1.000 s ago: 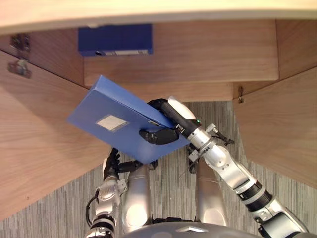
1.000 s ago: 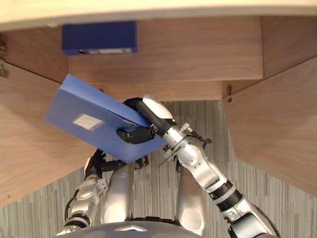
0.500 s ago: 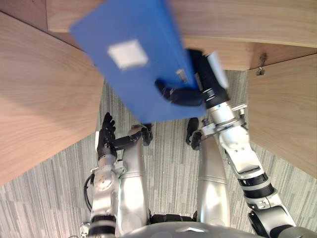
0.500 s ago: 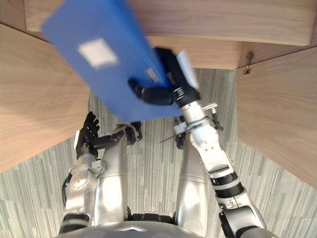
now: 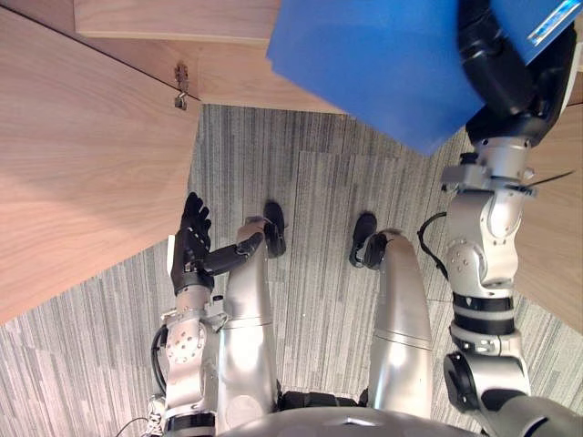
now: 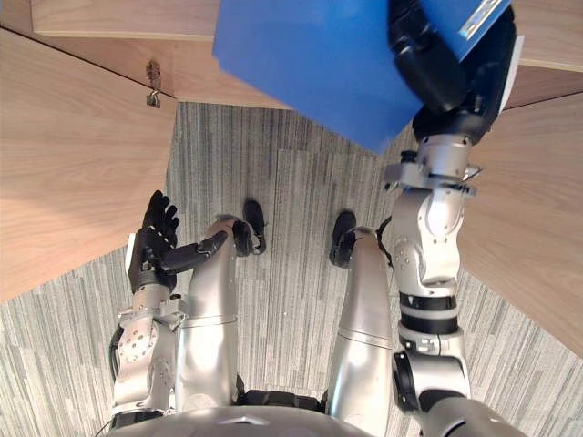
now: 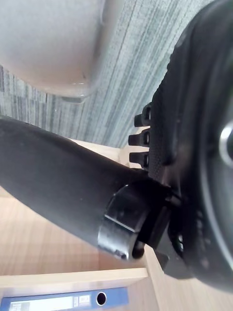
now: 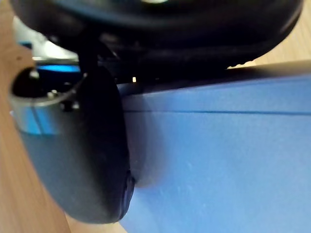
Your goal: Walk over to the cabinet, pick up the folder, carry it to the office cabinet, place the folder inside the office cabinet, then close the office cabinet door
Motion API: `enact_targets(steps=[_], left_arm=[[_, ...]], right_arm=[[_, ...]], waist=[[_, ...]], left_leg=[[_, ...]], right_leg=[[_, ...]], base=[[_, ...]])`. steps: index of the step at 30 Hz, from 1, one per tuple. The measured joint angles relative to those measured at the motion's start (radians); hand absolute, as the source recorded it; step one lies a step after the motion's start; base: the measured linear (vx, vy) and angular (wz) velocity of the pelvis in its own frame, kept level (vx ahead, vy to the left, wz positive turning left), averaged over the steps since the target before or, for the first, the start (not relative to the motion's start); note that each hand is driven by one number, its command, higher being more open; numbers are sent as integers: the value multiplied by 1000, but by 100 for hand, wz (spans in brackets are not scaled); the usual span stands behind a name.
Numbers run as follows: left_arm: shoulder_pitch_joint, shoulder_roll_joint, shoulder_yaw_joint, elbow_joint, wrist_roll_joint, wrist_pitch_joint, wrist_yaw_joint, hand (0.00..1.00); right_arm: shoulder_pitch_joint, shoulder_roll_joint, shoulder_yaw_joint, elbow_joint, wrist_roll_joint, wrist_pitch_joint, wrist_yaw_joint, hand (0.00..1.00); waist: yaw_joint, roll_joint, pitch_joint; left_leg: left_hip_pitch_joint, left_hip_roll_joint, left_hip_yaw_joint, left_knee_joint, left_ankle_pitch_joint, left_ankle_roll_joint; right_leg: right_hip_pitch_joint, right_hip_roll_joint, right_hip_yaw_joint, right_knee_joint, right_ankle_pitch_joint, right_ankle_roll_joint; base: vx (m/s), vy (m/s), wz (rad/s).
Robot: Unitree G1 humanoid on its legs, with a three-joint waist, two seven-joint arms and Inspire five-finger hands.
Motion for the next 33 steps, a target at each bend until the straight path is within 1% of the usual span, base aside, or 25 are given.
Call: enact_targets(steps=[1,2,4,7,9,10,11,13,14,17,19,20,22,25,28,29,31,32,33], left_arm=[[0,0,-1,-2,-6,0,0,100],[1,0,-20,-5,-6,1,8,100],[1,1,-39,-5,-7,1,8,100],[-1,1,-57,0,-26,1,18,100],[-59,6,-57,79,-26,6,32,100],[-74,9,-54,88,-27,17,41,100],[-95,17,-52,111,-37,17,58,100],[-101,17,-50,128,-73,16,73,100],[-101,17,-47,134,-81,16,75,100],[-119,17,-36,199,-110,17,88,100],[-122,20,-34,223,-114,17,93,100],[-129,21,-35,242,-122,18,97,100],[-132,24,-39,256,-125,19,101,100],[-133,29,-58,267,-126,18,108,100],[-138,28,-66,273,-137,18,115,100],[-139,28,-68,273,-140,18,117,100],[-146,28,-77,277,-143,18,128,100],[-149,28,-77,281,-143,18,130,100],[-156,28,-78,293,-143,19,134,100]], right_arm=[[-18,-1,-5,11,26,-1,-4,0],[-97,-7,-18,62,109,-10,-27,0],[-161,-26,-16,132,177,-12,-42,0],[-226,-37,-14,197,219,-17,-59,0],[-330,-38,-10,290,264,-18,-63,0],[-360,-38,-10,315,282,-19,-68,0],[-416,-38,-11,360,334,-19,-82,0],[-477,-38,-16,410,394,-21,-104,0],[-489,-38,-16,421,409,-23,-107,0],[-560,-41,-16,479,456,-29,-126,0],[-580,-41,-18,504,472,-39,-138,0],[-581,-41,-18,515,493,-52,-143,0],[-581,-40,-18,523,501,-55,-158,0],[-595,-40,-19,524,533,-61,-178,0],[-631,-27,-56,540,540,-79,-228,0],[-638,-27,-63,541,544,-89,-243,100],[-676,-21,-121,543,572,-107,-307,100],[-684,-19,-136,544,574,-111,-323,100],[-689,-14,-173,546,576,-131,-352,100]], waist=[[2,0,0],[12,8,-2],[19,9,-2],[23,10,-2],[18,15,-5],[17,16,-6],[18,18,-7],[21,22,-9],[22,22,-9],[25,35,-18],[27,36,-18],[29,36,-18],[31,37,-25],[32,46,-31],[36,49,-33],[37,49,-33],[45,49,-34],[45,50,-34],[46,50,-34]], left_leg=[[-3,1,-1,3,-1,-2],[-18,6,-5,9,1,-1],[-20,8,-8,9,3,-2],[-24,9,-15,9,3,-3],[-25,10,-16,9,5,-4],[-25,10,-17,9,6,-5],[-24,10,-19,8,8,-6],[-23,10,-25,2,10,-8],[-21,10,-25,-1,11,-9],[-15,8,-25,-35,26,-11],[-5,6,-27,-50,32,-14],[8,5,-29,-69,40,-19],[17,0,-30,-97,54,-21],[18,-4,-35,-128,75,-26],[20,-9,-42,-159,100,-35],[20,-10,-44,-163,105,-36],[21,-12,-51,-185,123,-38],[22,-13,-54,-190,126,-41],[27,-16,-61,-197,131,-45]], right_leg=[[-3,1,-1,3,0,-1],[-16,4,-4,10,-1,-3],[-18,5,-8,11,-2,-5],[-18,6,-17,9,-2,-6],[-18,6,-18,8,-2,-6],[-17,6,-19,8,-2,-6],[-15,6,-21,7,-2,-6],[-9,6,-28,-1,-2,-7],[-7,6,-29,-4,-1,-7],[0,6,-37,-34,9,-13],[10,5,-42,-45,10,-15],[23,5,-46,-59,12,-18],[30,3,-52,-76,17,-24],[30,2,-60,-97,29,-32],[30,-1,-72,-113,41,-42],[30,-1,-75,-115,44,-44],[34,-1,-85,-132,53,-50],[36,-1,-88,-136,54,-50],[45,-3,-97,-140,56,-52]], base=[[-57,78,-2],[-43,83,-2],[-20,80,-1],[1,70,2],[-13,102,0],[-22,86,1],[-20,68,2],[-20,92,3],[-12,102,4],[8,92,4],[19,65,6],[21,63,9],[14,60,11],[-2,72,9],[-22,62,10],[-32,62,8],[-33,71,8],[-19,65,11],[-7,49,10]])
